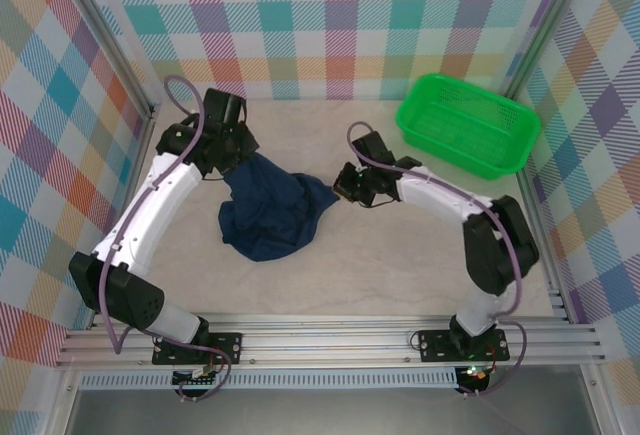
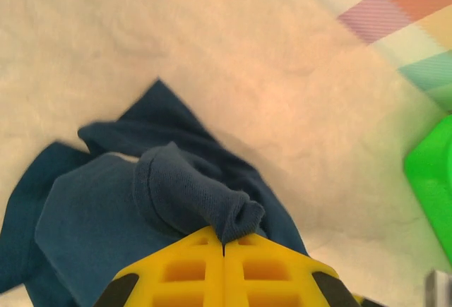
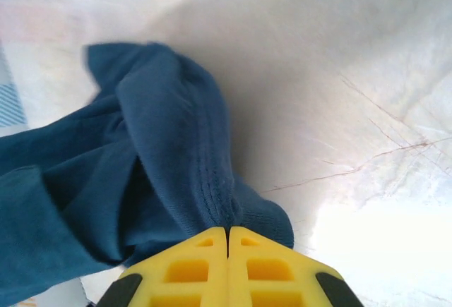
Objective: Fold and stack the t-shirts
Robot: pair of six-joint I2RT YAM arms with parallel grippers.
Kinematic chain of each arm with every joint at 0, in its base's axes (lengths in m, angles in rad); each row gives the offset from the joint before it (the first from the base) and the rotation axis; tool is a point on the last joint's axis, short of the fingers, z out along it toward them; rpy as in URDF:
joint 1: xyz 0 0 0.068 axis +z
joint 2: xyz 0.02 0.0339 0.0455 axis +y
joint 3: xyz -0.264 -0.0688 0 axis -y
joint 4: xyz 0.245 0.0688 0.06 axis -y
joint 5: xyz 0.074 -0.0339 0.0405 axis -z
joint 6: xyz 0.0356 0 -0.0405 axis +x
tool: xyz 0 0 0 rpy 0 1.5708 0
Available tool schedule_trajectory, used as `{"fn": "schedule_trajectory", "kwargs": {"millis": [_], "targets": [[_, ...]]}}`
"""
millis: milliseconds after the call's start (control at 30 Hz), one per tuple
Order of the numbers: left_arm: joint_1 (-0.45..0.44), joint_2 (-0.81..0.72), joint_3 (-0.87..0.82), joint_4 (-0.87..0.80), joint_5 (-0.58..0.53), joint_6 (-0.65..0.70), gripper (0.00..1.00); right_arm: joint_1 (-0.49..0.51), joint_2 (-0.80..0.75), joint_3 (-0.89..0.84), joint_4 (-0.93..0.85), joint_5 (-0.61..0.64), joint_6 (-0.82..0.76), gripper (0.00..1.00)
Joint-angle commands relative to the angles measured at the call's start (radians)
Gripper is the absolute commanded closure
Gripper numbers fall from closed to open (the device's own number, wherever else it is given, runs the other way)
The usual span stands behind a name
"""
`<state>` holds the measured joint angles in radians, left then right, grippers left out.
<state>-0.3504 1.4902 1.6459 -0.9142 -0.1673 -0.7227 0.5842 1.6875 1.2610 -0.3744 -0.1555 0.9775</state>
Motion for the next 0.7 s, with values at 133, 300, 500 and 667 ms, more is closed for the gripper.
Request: {"fn": "schedule_trajectory", "kwargs": {"millis": [133,300,500,667], "targets": [[0.088,0.082,0.274,0.044,-0.036,0.117,1.0,-0.006,-0.225,0.028,-0.175,0.143,-0.075,1.0],[0.111,0.152,0.45,0.107,-0.021,0.156,1.0,-0.013,-0.368,0.043,-0.268,0.219,-0.138,1.0],[0.12,0.177,0.557,0.228,0.023,0.17,1.0,-0.021,-0.461,0.114,-0.262,0.223,-0.262,1.0],[0.123,0.188,0.572,0.387,0.072,0.142,1.0,-0.024,-0.493,0.175,-0.256,0.188,-0.314,1.0]]}}
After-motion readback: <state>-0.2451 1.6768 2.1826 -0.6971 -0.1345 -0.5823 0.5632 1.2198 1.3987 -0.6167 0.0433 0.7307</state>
